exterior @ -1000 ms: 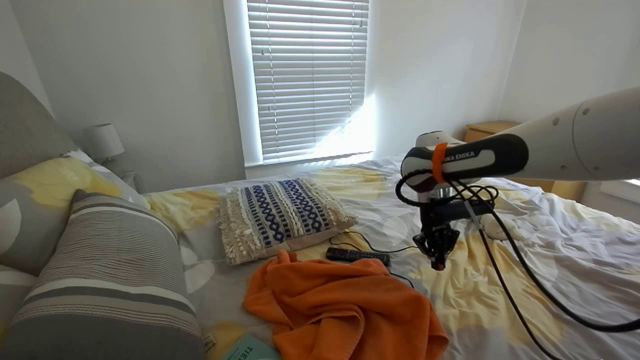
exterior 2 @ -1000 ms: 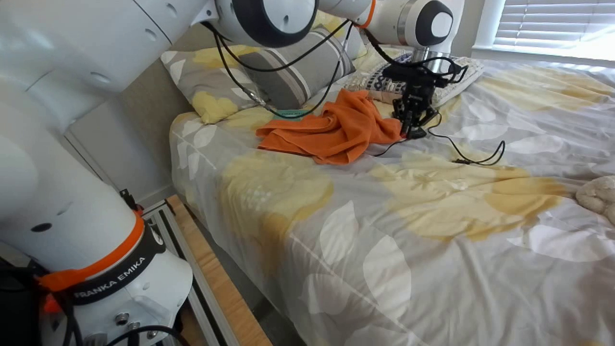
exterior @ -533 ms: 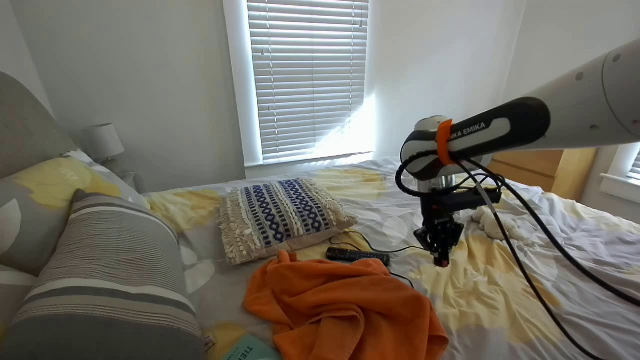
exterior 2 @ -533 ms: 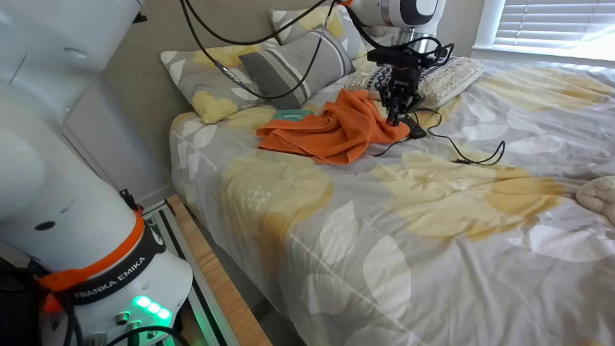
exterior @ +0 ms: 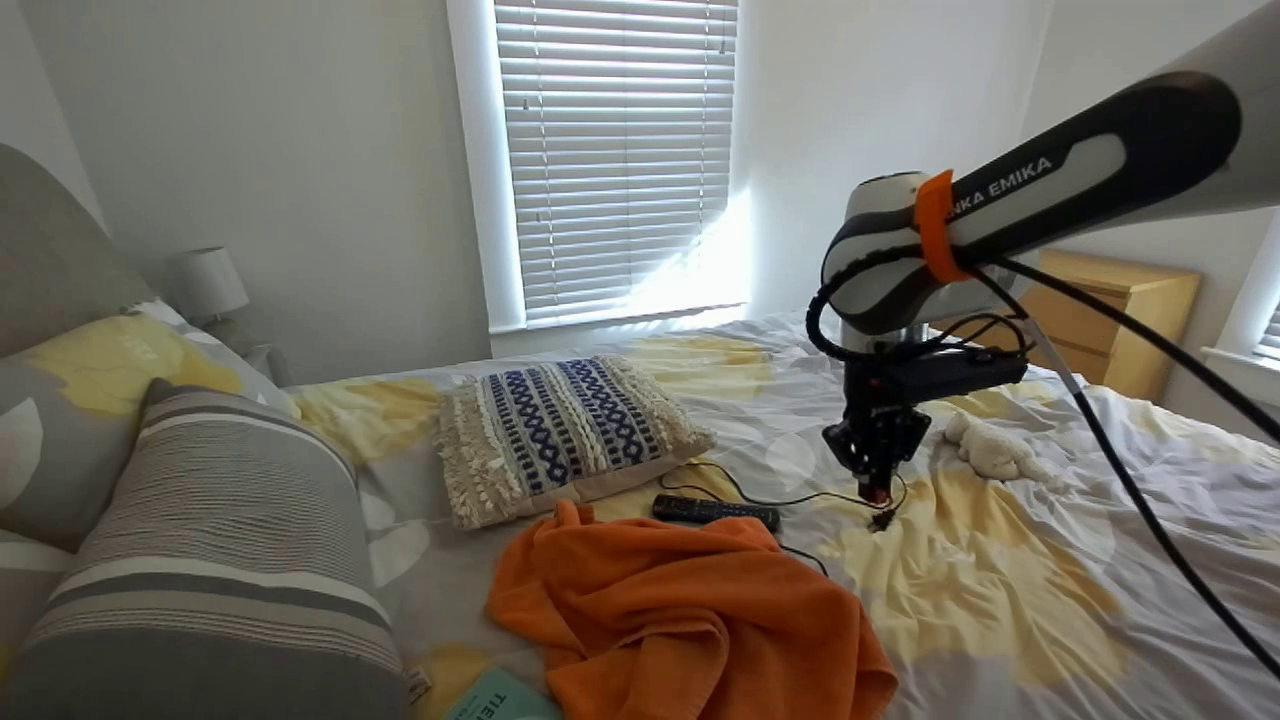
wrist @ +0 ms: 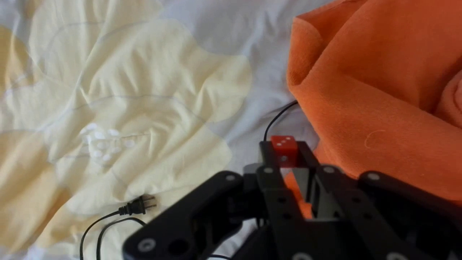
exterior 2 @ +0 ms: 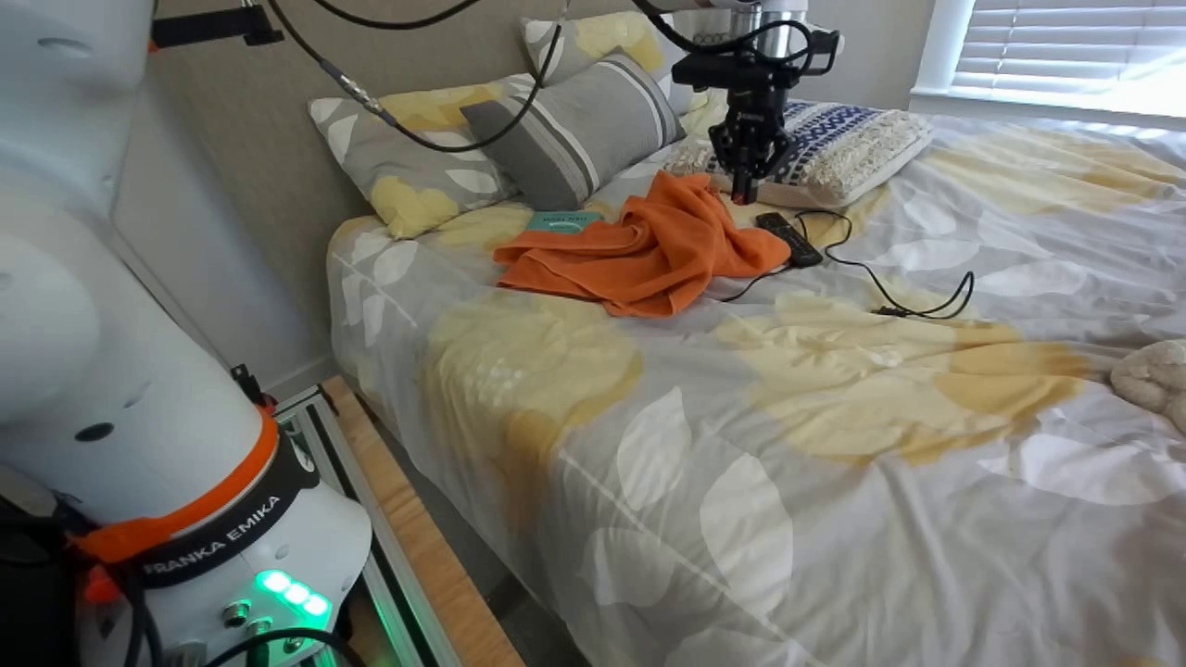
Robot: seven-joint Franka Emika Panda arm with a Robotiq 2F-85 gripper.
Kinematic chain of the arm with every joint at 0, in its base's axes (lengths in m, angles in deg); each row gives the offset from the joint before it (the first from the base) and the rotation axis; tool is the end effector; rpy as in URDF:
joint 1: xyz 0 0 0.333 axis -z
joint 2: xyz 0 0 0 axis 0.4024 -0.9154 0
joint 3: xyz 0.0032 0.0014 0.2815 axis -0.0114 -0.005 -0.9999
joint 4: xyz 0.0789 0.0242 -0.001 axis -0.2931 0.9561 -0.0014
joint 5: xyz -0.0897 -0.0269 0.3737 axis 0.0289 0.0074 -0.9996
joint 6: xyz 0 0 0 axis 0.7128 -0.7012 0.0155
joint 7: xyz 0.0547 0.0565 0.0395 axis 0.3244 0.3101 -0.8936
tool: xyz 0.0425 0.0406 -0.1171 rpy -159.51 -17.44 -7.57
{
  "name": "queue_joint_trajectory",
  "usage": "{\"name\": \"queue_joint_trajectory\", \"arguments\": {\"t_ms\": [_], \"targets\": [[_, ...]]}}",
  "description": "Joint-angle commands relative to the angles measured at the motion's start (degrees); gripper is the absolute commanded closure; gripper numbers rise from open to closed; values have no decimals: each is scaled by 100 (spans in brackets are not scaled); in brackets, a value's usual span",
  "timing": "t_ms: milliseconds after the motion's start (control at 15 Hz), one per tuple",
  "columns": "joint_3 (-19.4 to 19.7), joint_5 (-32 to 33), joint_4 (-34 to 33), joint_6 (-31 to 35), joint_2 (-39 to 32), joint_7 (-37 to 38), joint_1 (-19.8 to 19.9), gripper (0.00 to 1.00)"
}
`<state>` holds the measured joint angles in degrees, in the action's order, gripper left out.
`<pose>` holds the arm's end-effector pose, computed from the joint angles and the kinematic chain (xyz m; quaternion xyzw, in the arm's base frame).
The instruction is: Pick up the orange dice on the bed and drop it on the bed
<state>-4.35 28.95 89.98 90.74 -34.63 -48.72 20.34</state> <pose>0.6622 0.0143 0.2393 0.9980 0.0026 -0.0603 0.0172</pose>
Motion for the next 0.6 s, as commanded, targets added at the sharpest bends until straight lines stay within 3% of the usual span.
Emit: {"name": "queue_joint_trajectory", "arguments": {"t_ms": [0,267,533], "targets": [[-5,227,1386,728,968,337,-99,96],[164,576,2348,1264,1556,1118,-181,96],[349,1095,3018,2217,2065,1771,-158,96]]}}
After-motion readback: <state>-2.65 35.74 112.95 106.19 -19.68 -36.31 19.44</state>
